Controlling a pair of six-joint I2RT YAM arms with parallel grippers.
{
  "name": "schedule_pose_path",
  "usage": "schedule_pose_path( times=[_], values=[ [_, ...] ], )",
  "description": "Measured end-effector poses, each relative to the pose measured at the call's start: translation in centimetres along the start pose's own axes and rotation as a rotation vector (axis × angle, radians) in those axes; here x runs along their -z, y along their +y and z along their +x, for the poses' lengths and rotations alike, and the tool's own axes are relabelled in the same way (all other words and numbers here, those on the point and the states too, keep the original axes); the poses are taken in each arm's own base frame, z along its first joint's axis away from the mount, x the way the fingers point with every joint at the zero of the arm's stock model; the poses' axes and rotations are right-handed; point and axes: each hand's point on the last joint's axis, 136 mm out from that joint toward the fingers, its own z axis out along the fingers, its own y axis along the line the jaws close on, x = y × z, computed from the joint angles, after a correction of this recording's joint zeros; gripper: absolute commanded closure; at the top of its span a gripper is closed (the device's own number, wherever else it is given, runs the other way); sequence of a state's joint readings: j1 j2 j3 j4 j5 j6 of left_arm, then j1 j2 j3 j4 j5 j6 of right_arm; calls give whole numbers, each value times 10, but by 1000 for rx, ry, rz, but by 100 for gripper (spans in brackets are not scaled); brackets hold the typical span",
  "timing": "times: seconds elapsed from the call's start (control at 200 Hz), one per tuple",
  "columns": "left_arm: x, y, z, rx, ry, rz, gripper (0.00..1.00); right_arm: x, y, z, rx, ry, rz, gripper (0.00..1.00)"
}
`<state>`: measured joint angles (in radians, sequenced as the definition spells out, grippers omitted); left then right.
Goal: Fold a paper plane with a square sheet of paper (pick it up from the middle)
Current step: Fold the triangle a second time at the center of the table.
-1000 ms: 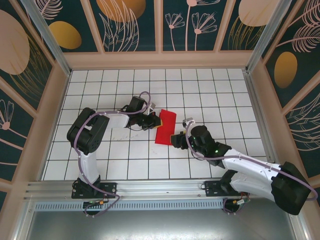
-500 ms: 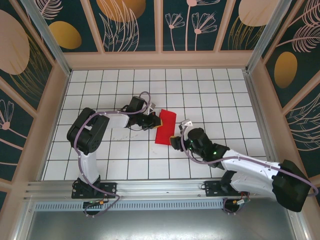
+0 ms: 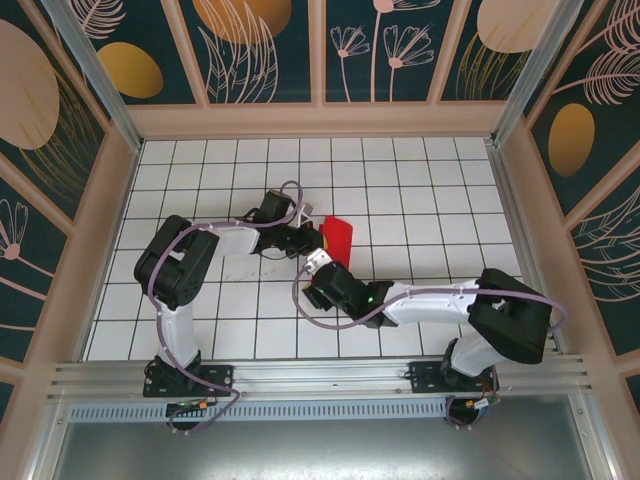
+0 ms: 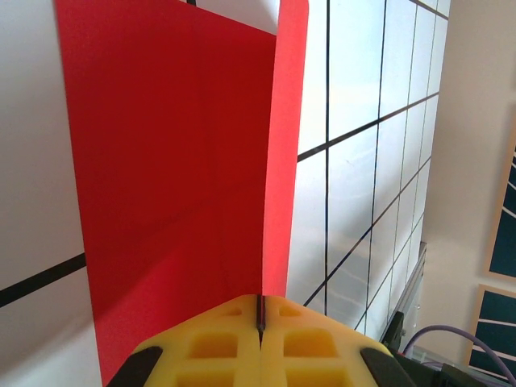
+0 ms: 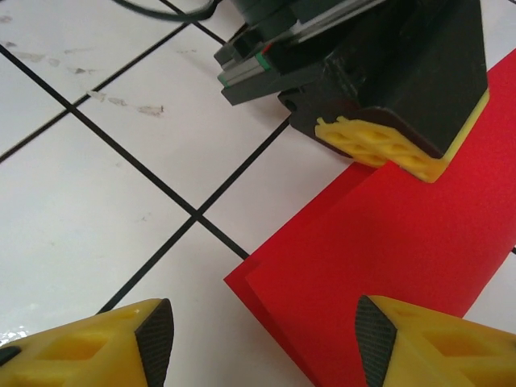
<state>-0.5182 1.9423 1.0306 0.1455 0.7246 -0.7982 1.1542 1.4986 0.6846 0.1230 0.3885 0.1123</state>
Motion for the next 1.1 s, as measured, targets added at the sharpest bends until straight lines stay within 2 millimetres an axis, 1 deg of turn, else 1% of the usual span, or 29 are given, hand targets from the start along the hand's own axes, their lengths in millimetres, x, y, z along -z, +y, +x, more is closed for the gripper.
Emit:
schedule_pose_path(
  times=[0.19, 0.275, 0.36, 0.49, 0.58, 0.645, 0.69, 0.745, 0.811, 0.851, 0.881, 0.916, 0.961, 1.011, 1.101],
  values=[
    [0, 1, 1, 2, 1, -2, 99, -14, 7, 15, 44, 49, 32, 34],
    [0, 4, 3, 7, 5, -6, 99, -21, 10, 15, 63, 58, 61, 33],
    [0, 5, 4, 10, 7, -9, 99, -28, 9, 12, 83, 64, 112, 36],
    [-1, 7, 5, 13, 8, -13, 99, -28, 4, 11, 88, 62, 163, 47],
    [-1, 10, 8, 22, 12, -17, 98, -26, 0, 11, 84, 60, 182, 62],
    [-1, 11, 9, 28, 13, -19, 98, -23, -2, 12, 81, 56, 189, 71],
    [-1, 11, 9, 30, 13, -19, 97, -20, -4, 12, 80, 52, 191, 75],
    [0, 10, 8, 33, 11, -17, 90, -17, -5, 10, 74, 45, 192, 81],
    [1, 8, 8, 33, 8, -14, 85, -13, -6, 6, 61, 31, 189, 88],
    [2, 6, 7, 27, 3, -13, 76, -10, -6, 4, 55, 24, 182, 92],
    [4, 4, 6, 26, -4, -16, 66, -8, -7, 4, 45, 20, 173, 94],
    [7, 2, 4, 19, -17, -24, 56, -5, -8, 3, 29, 16, 158, 96],
    [13, -2, 0, 4, -46, -39, 48, -3, -10, 3, 6, 11, 138, 97],
    [23, -9, -5, -3, -87, -55, 44, 0, -15, 3, -27, 3, 112, 98],
    [44, -24, -19, -35, -193, -81, 42, 4, -26, 2, -104, -13, 53, 99]
  ],
)
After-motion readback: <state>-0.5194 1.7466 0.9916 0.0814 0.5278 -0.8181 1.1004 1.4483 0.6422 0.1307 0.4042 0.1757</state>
